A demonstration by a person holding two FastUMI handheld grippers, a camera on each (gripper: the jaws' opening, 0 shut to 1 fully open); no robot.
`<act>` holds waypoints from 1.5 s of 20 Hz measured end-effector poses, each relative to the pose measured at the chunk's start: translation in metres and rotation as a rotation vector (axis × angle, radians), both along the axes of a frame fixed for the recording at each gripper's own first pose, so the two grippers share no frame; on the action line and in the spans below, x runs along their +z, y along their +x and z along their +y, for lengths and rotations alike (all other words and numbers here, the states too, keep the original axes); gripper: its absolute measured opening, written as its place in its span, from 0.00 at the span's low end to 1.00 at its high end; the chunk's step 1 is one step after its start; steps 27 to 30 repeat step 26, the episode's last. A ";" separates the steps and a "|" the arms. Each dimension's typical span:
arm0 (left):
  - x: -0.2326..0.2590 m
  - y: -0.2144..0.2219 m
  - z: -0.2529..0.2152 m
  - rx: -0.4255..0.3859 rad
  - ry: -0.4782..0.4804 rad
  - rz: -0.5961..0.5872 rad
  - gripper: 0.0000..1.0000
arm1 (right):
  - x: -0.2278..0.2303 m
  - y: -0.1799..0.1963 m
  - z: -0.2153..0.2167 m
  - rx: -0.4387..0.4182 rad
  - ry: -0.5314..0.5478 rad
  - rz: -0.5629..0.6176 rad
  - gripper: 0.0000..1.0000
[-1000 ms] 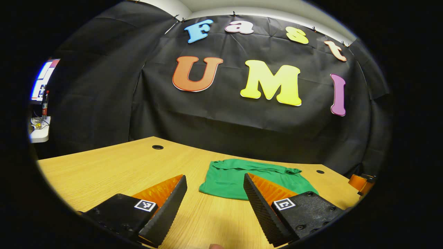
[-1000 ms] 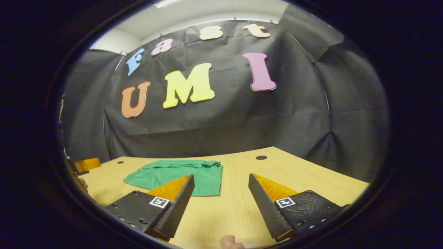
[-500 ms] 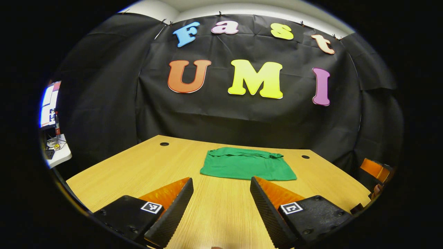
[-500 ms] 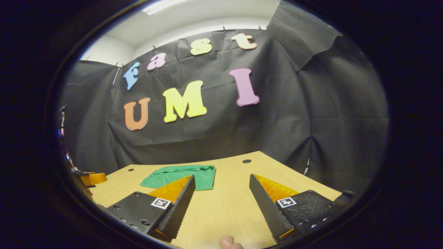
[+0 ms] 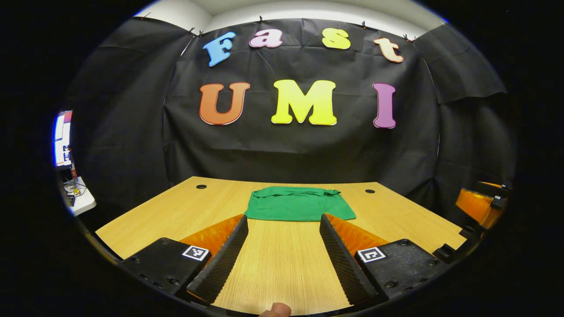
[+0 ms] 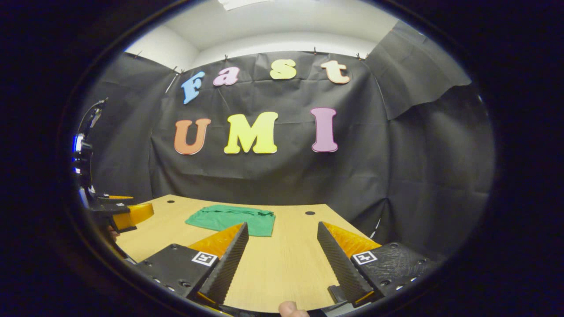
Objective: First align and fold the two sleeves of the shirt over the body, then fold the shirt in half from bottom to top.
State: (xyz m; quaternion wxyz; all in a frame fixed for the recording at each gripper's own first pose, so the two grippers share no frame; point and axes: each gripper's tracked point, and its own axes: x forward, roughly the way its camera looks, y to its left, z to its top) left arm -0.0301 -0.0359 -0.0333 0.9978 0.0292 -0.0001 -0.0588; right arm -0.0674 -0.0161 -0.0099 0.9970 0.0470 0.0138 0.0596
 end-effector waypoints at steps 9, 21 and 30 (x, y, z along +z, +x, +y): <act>0.018 -0.016 -0.001 -0.013 0.006 -0.037 1.00 | 0.001 0.006 0.039 0.048 -0.047 -0.011 0.96; 0.021 -0.020 0.005 0.006 -0.002 -0.038 1.00 | -0.011 0.005 0.046 0.078 -0.036 0.018 0.96; 0.020 -0.019 0.004 0.004 -0.027 -0.028 1.00 | -0.006 0.002 0.043 0.076 -0.043 -0.002 0.96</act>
